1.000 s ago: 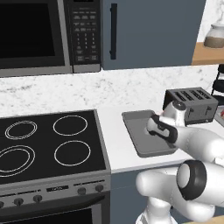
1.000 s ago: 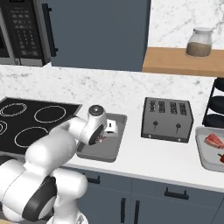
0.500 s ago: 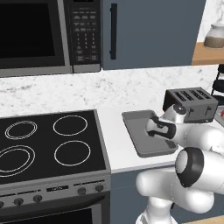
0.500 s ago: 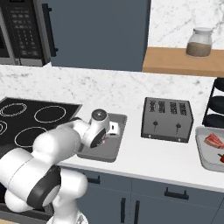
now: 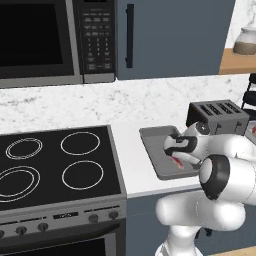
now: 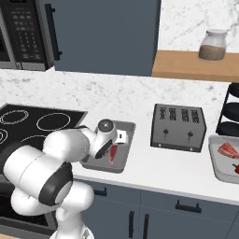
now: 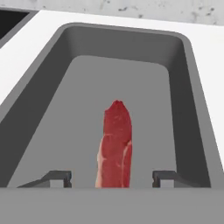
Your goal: Place one bell pepper and one steak in each tupperware on the nearby counter, to pack two identical lunches.
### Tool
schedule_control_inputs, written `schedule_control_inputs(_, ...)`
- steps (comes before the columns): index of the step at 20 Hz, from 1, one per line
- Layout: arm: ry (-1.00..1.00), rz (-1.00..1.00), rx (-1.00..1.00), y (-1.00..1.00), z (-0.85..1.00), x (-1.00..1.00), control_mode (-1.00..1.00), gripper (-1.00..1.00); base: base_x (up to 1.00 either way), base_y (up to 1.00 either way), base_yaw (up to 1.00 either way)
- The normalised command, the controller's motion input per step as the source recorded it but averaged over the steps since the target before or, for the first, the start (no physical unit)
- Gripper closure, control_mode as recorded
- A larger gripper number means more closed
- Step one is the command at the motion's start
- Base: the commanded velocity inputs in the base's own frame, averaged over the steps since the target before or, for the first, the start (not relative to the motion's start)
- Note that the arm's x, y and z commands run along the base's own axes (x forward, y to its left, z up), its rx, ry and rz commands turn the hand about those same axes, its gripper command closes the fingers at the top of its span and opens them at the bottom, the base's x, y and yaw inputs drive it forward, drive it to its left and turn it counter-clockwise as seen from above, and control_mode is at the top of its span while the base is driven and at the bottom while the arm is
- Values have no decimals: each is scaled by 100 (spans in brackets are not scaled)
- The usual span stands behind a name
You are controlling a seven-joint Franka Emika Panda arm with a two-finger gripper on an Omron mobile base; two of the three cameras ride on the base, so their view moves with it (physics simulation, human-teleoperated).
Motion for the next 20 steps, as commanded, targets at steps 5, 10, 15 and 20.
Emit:
schedule_control_inputs(5,0,0,0,0,35,-14,-100,-100,0,0,0)
schedule_control_inputs(10,0,0,0,1,100,-91,-100,-100,0,0,0)
schedule_control_inputs(15,0,0,-3,31,63,-100,-100,-100,0,0,0)
schedule_control_inputs(20,-7,0,-3,63,30,-100,-100,-100,0,0,0)
